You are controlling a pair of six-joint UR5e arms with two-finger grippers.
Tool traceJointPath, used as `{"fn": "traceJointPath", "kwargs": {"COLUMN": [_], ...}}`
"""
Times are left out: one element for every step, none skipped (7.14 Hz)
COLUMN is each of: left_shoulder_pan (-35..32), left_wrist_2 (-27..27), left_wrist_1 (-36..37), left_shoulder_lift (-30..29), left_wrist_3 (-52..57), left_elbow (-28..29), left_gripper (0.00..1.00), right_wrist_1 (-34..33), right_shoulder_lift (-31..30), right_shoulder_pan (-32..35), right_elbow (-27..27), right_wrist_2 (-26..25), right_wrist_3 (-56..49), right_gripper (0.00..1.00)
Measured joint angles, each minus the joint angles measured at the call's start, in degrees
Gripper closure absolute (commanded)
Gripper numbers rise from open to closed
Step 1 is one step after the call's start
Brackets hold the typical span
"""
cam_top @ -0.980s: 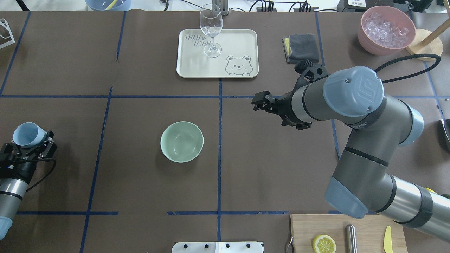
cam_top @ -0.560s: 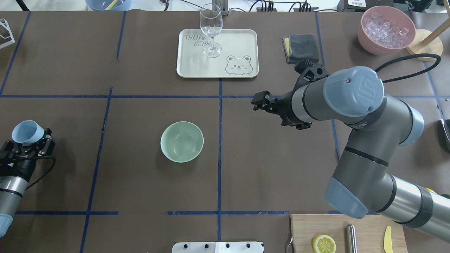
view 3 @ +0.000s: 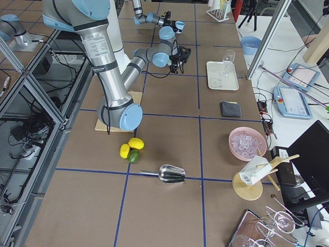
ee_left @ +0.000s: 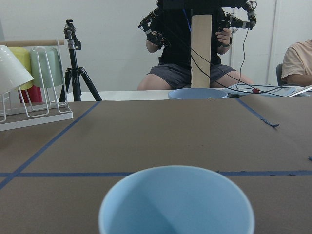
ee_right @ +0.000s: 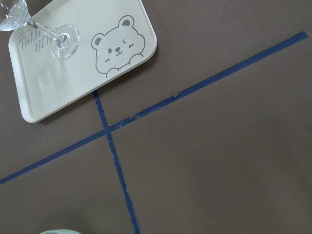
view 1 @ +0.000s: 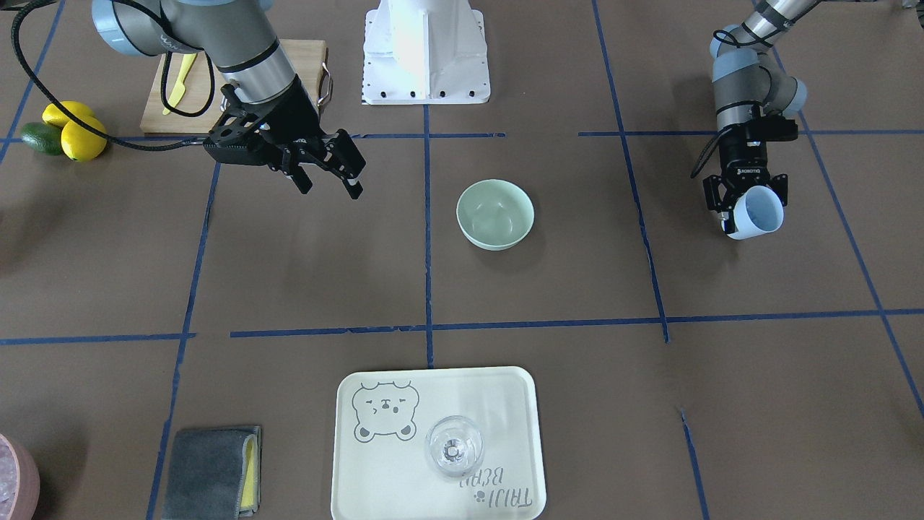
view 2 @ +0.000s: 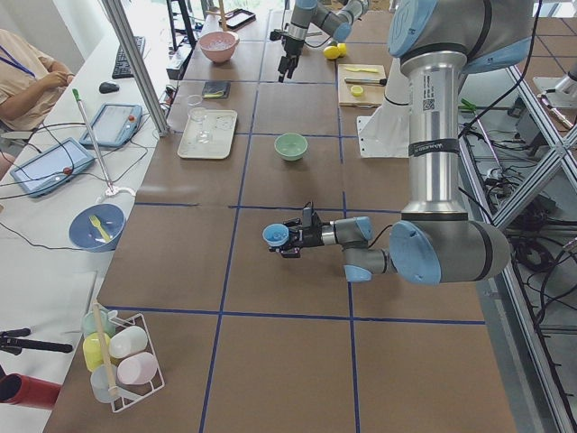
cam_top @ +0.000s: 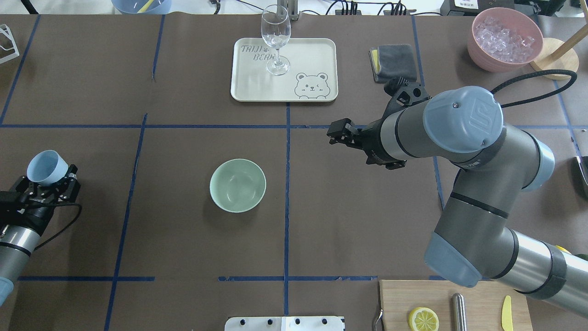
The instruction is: Pour ice into bowl
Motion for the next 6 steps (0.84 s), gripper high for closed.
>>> {"fn": "traceJointPath", "kwargs": {"left_shoulder_pan": [-0.5,-0.6,-0.7,-0.5,-0.1,0.3], "left_wrist_2": [-1.8,-2.5,-2.7,-2.7,-2.6,-2.7], "left_wrist_1": [-1.7,-1.5,-0.3,0.7,3.3,8.7], "left_shoulder_lift": [-1.9,-5.1,-8.1,-10.7,-12.9,-14.3], "left_wrist_3": [7.9,13.8,20.9,28.2,35.5,42.0], "left_elbow": [-2.9,-5.6,-7.6,-8.9,-10.2,-12.2], "left_gripper": [1.00,1.00,1.00,1.00,1.00,1.00], "right_wrist_1": [0.0,0.0,0.0,0.0,0.0,0.0], "right_shoulder_lift": [-0.1,-0.2,-0.4,-0.6,-0.9,-1.0], "right_shoulder_pan": [0.0,0.0,0.0,0.1,0.1,0.1], "right_elbow": [0.0,0.0,0.0,-0.1,-0.2,-0.4], "right_wrist_2": [0.0,-0.1,-0.1,-0.1,-0.1,0.0], "right_wrist_3": [0.0,0.0,0.0,-0.1,-0.2,-0.4], "right_gripper": [0.00,0.00,0.00,0.00,0.00,0.00]}}
